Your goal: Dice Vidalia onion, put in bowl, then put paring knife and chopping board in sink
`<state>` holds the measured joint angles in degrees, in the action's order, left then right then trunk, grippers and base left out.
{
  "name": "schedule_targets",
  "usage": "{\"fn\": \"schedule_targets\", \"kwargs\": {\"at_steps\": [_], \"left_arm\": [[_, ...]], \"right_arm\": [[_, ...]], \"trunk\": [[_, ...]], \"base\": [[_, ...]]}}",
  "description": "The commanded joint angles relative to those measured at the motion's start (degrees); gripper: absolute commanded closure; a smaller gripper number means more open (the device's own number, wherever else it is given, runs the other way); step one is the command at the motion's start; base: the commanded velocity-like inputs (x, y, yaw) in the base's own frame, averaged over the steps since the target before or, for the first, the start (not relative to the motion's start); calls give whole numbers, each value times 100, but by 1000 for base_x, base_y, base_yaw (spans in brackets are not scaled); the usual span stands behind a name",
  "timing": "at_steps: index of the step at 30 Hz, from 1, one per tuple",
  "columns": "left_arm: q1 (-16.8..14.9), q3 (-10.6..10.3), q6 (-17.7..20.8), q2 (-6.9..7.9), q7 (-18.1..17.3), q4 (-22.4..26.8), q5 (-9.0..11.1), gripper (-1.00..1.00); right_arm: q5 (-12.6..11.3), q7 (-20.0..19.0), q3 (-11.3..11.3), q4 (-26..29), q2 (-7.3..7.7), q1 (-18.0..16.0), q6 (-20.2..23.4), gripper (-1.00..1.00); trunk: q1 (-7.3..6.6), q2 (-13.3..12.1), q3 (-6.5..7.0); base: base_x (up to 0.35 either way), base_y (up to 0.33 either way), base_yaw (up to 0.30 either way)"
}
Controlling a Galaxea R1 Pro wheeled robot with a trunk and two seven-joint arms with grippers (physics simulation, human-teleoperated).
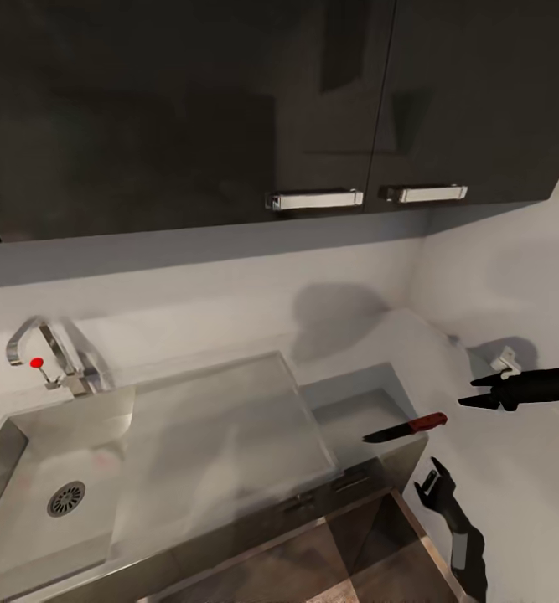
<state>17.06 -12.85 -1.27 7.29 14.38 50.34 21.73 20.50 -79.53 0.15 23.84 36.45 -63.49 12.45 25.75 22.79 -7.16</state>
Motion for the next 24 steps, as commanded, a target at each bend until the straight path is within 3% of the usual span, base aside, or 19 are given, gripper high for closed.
{"fn": "schedule_targets", "kwargs": {"at_steps": [1,18,24], "left_arm": [[-1,-34,-13,9,47,8,60,-100],[-1,-34,-13,3,47,-24,60,-100],[-1,-34,-13,-7,47,-84,54,-100]], "right_arm": [[16,-22,-2,7,1,-7,62,-100],[-21,168,-40,260,-11,-14,145,-100],[-27,183,-41,469,-83,-14,233,-100]], "trunk": [[4,13,-21],[4,13,-182],[4,13,-239]], "base": [[0,0,0],[0,0,0],[0,0,0]]}}
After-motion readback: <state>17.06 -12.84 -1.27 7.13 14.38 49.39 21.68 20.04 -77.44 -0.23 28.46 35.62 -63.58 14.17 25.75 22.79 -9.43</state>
